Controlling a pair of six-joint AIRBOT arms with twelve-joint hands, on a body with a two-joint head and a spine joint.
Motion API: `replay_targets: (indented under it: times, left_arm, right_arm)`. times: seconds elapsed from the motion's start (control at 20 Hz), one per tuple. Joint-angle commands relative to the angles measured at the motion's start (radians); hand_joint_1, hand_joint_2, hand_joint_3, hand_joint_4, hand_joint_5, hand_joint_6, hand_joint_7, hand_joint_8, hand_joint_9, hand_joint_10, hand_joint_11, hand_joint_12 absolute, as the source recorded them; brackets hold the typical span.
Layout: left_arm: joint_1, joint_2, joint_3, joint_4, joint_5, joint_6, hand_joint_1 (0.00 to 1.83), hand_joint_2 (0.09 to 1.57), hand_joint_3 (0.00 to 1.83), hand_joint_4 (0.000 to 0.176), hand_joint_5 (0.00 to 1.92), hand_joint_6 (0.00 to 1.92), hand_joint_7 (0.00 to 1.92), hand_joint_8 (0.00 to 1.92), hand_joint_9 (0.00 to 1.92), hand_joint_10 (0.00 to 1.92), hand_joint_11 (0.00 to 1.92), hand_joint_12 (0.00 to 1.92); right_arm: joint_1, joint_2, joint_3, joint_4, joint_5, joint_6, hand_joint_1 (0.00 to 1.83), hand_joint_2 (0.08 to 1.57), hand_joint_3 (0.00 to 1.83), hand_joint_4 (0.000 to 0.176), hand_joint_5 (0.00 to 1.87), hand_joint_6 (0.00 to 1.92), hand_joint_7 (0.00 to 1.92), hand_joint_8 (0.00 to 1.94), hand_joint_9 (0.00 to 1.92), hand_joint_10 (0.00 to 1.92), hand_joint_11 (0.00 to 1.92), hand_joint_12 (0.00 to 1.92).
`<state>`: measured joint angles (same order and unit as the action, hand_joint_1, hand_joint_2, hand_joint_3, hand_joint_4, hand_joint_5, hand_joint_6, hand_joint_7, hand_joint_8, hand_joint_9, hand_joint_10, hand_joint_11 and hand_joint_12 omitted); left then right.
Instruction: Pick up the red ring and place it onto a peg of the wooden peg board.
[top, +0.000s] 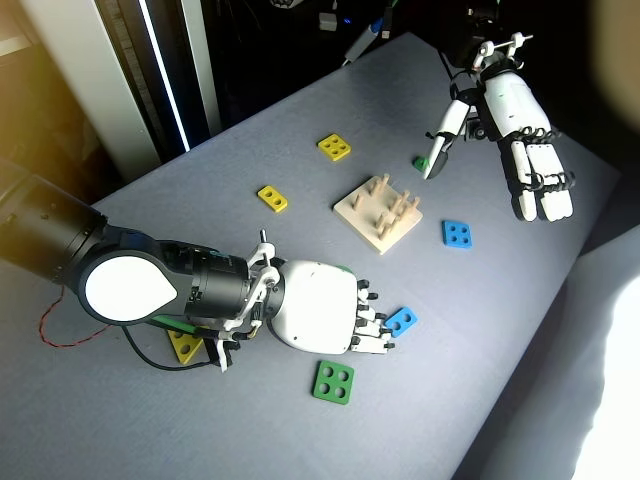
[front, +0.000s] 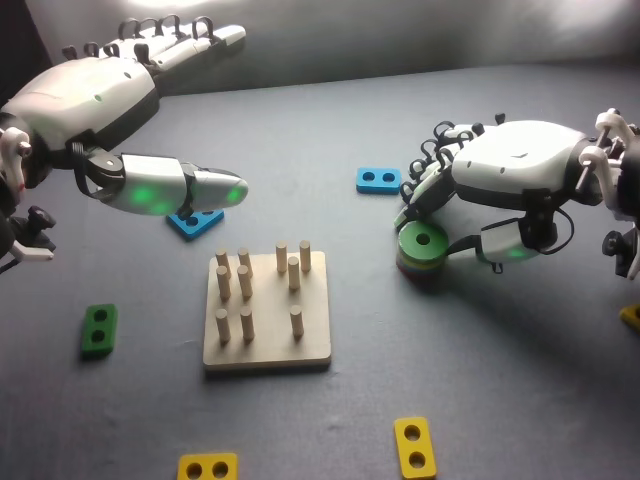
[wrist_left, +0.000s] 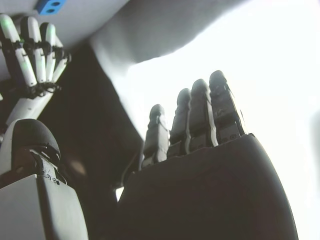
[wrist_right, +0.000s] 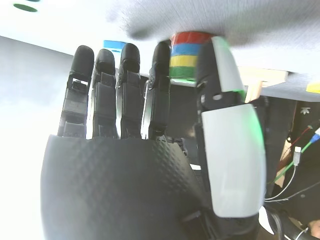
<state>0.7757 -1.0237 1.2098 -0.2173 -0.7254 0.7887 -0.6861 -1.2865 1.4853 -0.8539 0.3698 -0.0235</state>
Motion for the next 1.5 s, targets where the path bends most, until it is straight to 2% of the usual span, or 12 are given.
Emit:
replay_targets:
  times: [0.0, 0.05, 0.3, 0.35, 0.45, 0.6, 0.7, 0.85, 1.0, 1.2, 1.35, 1.45]
  left_arm:
    - [-0.016, 0.006, 0.001, 0.001, -0.120, -0.002, 0.54, 0.97, 0.00, 0.176, 0.03, 0.00, 0.00, 0.00, 0.00, 0.00, 0.00, 0.00]
    - [-0.016, 0.006, 0.001, 0.001, -0.120, -0.002, 0.53, 0.98, 0.00, 0.176, 0.03, 0.00, 0.00, 0.00, 0.00, 0.00, 0.00, 0.00]
    - [-0.016, 0.006, 0.001, 0.001, -0.120, -0.002, 0.54, 0.98, 0.00, 0.176, 0.03, 0.00, 0.00, 0.00, 0.00, 0.00, 0.00, 0.00]
    - [-0.016, 0.006, 0.001, 0.001, -0.120, -0.002, 0.55, 0.98, 0.00, 0.176, 0.03, 0.00, 0.00, 0.00, 0.00, 0.00, 0.00, 0.00]
    - [-0.016, 0.006, 0.001, 0.001, -0.120, -0.002, 0.54, 0.99, 0.00, 0.176, 0.03, 0.00, 0.00, 0.00, 0.00, 0.00, 0.00, 0.00]
    - [-0.015, 0.006, 0.002, 0.001, -0.120, -0.002, 0.53, 0.98, 0.00, 0.176, 0.03, 0.00, 0.00, 0.00, 0.00, 0.00, 0.00, 0.00]
    - [-0.015, 0.006, 0.002, 0.001, -0.120, -0.002, 0.55, 0.98, 0.00, 0.176, 0.02, 0.00, 0.00, 0.00, 0.00, 0.00, 0.00, 0.00]
    - [-0.015, 0.005, 0.003, 0.001, -0.119, -0.002, 0.55, 0.99, 0.00, 0.176, 0.02, 0.00, 0.00, 0.00, 0.00, 0.00, 0.00, 0.00]
    - [-0.015, 0.004, 0.003, 0.001, -0.118, -0.002, 0.53, 0.98, 0.00, 0.176, 0.02, 0.00, 0.00, 0.00, 0.00, 0.00, 0.00, 0.00]
    - [-0.015, 0.004, 0.003, 0.002, -0.117, -0.002, 0.54, 0.99, 0.00, 0.176, 0.02, 0.00, 0.00, 0.00, 0.00, 0.00, 0.00, 0.00]
    - [-0.015, 0.002, 0.005, 0.003, -0.116, -0.002, 0.53, 0.98, 0.00, 0.176, 0.02, 0.00, 0.00, 0.00, 0.00, 0.00, 0.00, 0.00]
    - [-0.015, 0.002, 0.005, 0.003, -0.115, -0.002, 0.53, 0.98, 0.00, 0.176, 0.03, 0.00, 0.00, 0.00, 0.00, 0.00, 0.00, 0.00]
  right_arm:
    - [0.000, -0.013, -0.010, -0.008, 0.054, 0.008, 0.99, 1.18, 0.00, 0.105, 0.84, 1.20, 0.53, 0.01, 0.30, 0.08, 0.00, 0.84]
    - [0.000, -0.013, -0.010, -0.008, 0.056, 0.011, 1.01, 1.17, 0.00, 0.089, 0.86, 1.17, 0.55, 0.01, 0.31, 0.09, 0.00, 0.94]
    - [0.000, -0.013, -0.010, -0.008, 0.057, 0.013, 0.96, 1.18, 0.00, 0.170, 0.83, 1.21, 0.52, 0.00, 0.28, 0.11, 0.00, 0.91]
    - [0.000, -0.013, -0.010, -0.008, 0.059, 0.016, 0.93, 1.09, 0.00, 0.044, 0.66, 0.75, 0.50, 0.00, 0.27, 0.11, 0.00, 0.90]
    - [-0.001, -0.013, -0.012, -0.009, 0.067, 0.026, 0.89, 1.04, 0.00, 0.001, 0.62, 0.32, 0.45, 0.00, 0.24, 0.10, 0.00, 0.97]
    - [0.003, -0.014, -0.018, -0.031, 0.075, 0.045, 0.87, 1.01, 0.00, 0.026, 0.62, 0.13, 0.40, 0.00, 0.22, 0.09, 0.00, 0.94]
    - [0.005, -0.014, -0.024, -0.050, 0.075, 0.051, 0.82, 0.99, 0.00, 0.018, 0.60, 0.09, 0.40, 0.00, 0.24, 0.10, 0.00, 1.07]
    - [0.006, -0.014, -0.025, -0.053, 0.074, 0.051, 0.82, 0.98, 0.00, 0.032, 0.61, 0.07, 0.40, 0.00, 0.24, 0.11, 0.00, 1.18]
    - [0.007, -0.014, -0.025, -0.054, 0.073, 0.051, 0.81, 0.98, 0.00, 0.034, 0.62, 0.06, 0.40, 0.00, 0.23, 0.11, 0.00, 1.14]
    - [0.016, -0.014, -0.025, -0.055, 0.070, 0.043, 0.82, 0.98, 0.00, 0.065, 0.59, 0.03, 0.39, 0.00, 0.22, 0.11, 0.00, 1.17]
    - [0.025, -0.015, -0.023, -0.057, 0.056, 0.028, 0.84, 0.99, 0.00, 0.087, 0.59, 0.03, 0.40, 0.00, 0.22, 0.11, 0.00, 1.01]
    - [0.029, -0.016, -0.020, -0.057, 0.052, 0.025, 0.87, 1.00, 0.00, 0.070, 0.59, 0.02, 0.39, 0.01, 0.22, 0.10, 0.00, 0.76]
